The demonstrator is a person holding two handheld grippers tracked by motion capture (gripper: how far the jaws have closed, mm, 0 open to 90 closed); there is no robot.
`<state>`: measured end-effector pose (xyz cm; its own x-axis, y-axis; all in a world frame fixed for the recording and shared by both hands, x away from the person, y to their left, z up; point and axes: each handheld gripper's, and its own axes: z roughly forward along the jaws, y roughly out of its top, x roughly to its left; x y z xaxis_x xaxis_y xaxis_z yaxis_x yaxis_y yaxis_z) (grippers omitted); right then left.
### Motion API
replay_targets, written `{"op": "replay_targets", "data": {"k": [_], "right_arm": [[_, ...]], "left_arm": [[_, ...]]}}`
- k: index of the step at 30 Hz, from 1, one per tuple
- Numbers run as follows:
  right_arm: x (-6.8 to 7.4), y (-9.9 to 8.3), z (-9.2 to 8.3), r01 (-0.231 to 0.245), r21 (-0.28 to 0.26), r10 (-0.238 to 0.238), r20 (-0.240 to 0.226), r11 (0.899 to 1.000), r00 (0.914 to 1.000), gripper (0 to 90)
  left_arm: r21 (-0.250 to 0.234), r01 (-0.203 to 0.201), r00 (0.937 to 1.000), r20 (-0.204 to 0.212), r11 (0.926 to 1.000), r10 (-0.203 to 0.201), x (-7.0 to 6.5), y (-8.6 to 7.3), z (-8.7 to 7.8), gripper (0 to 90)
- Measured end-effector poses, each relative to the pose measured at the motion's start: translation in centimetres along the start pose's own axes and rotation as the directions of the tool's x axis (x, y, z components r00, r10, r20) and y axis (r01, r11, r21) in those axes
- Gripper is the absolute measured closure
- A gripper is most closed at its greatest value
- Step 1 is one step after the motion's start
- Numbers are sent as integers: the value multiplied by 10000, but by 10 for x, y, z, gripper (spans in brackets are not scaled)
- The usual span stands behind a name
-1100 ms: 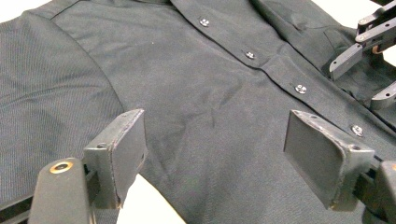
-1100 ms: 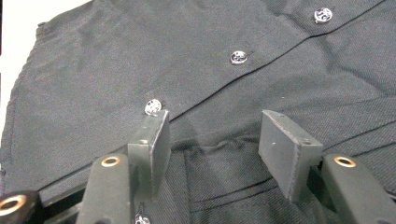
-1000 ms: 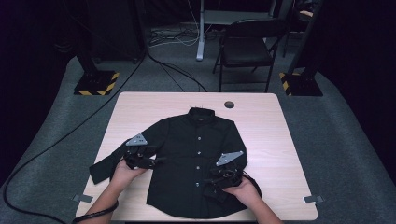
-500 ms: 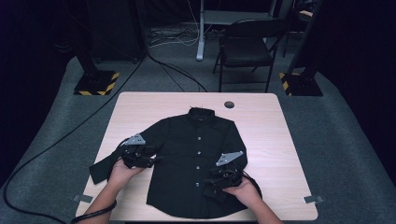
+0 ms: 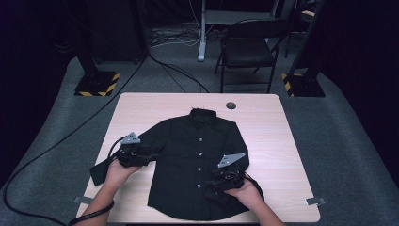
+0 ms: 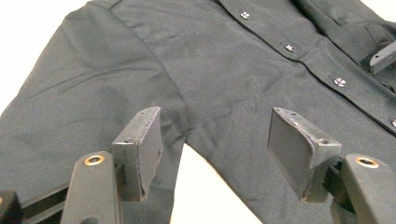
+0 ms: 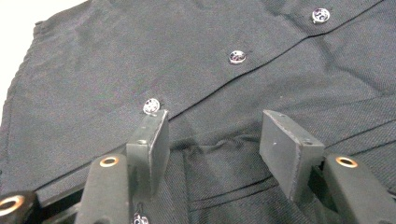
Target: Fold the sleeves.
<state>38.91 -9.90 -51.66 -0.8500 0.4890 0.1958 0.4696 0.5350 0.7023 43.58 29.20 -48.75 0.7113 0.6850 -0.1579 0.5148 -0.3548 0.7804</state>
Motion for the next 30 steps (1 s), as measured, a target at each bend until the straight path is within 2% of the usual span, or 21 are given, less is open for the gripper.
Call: {"op": "replay_targets", "data": {"k": [7, 13, 23, 30], "right_arm": [[0, 0, 0, 6, -28, -6, 10, 10000, 10000, 422], [0, -1, 0, -5, -49, 5, 4, 10000, 10000, 422], [0, -1, 0, -33, -75, 33, -9, 10000, 10000, 421], [0, -1, 0, -45, -82, 45, -15, 10000, 10000, 421]], "left_arm": [[17, 165, 9999, -49, 9999, -165, 6, -2, -3, 367], [-7, 355, 9989, -303, 9994, -356, 11, -4, -5, 372], [13, 671, 9975, -232, 9977, -670, 19, -8, -7, 407], [23, 665, 9973, -300, 9978, -664, 20, -9, -9, 437]]}}
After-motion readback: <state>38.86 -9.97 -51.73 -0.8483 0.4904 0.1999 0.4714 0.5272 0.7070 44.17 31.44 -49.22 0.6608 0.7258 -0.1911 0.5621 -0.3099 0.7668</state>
